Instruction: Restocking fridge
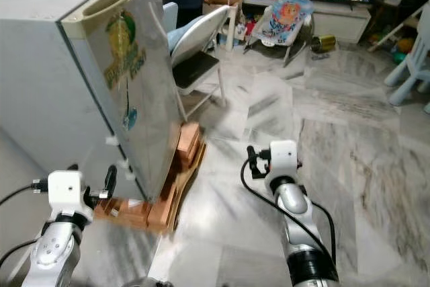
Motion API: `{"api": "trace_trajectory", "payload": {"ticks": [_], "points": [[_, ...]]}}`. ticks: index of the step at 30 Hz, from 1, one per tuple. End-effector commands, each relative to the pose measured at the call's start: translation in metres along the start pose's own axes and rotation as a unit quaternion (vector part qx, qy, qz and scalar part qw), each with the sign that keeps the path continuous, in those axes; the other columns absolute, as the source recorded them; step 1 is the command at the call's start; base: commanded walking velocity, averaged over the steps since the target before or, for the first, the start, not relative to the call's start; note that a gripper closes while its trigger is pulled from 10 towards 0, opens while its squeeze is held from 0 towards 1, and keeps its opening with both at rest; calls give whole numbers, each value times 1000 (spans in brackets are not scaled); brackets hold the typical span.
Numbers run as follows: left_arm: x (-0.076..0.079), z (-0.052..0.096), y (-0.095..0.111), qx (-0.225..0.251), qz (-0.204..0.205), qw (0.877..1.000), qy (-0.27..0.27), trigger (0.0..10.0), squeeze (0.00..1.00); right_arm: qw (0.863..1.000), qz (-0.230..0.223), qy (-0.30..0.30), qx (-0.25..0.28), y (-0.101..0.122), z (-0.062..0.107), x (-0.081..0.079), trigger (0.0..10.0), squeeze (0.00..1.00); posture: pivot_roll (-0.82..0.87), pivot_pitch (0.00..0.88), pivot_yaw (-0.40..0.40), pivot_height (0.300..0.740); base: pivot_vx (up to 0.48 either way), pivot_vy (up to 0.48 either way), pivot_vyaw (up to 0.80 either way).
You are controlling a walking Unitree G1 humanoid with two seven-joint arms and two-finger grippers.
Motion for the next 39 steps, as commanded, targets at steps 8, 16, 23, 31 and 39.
{"api": "trace_trajectory", "payload": {"ticks": [8, 16, 23, 31, 39], "points": [[-2, -2, 5, 12, -8, 1000, 3, 10000, 0, 1000, 3, 9, 11, 5, -2, -4, 10000, 0, -13, 56, 22, 740, 30, 0, 0], [4, -3, 7, 15, 1, 1000, -13, 10000, 0, 1000, 5, 13, 7, 5, -3, -7, 10000, 0, -13, 60, 19, 740, 0, 0, -334], [6, -10, 9, 17, 11, 1000, -12, 10000, 0, 1000, 9, 15, 8, 7, -4, -8, 10000, 0, -18, 72, 14, 740, 0, 0, -800], [-7, -26, 17, 36, 21, 999, 31, 10000, 0, 1000, 11, 19, 15, 9, -2, -6, 10000, 0, -28, 76, 0, 740, 0, 0, -300], [-15, -28, 15, 36, 16, 998, 54, 10000, 0, 1000, 10, 23, 16, 10, -1, -8, 10000, 0, -29, 79, 4, 740, 0, 0, 0]]}}
Point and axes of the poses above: a point about 5 cm out from each wrist's last joint towards the gripper, its own z axis pointing back from the gripper into the wrist, its own y axis along the axis of the wrist's last joint, x = y × z, the point moved 3 cm from there along -z, pointing out of the wrist towards the gripper, and after that the axes turned 3 degrees about z, right-handed, at the moved point
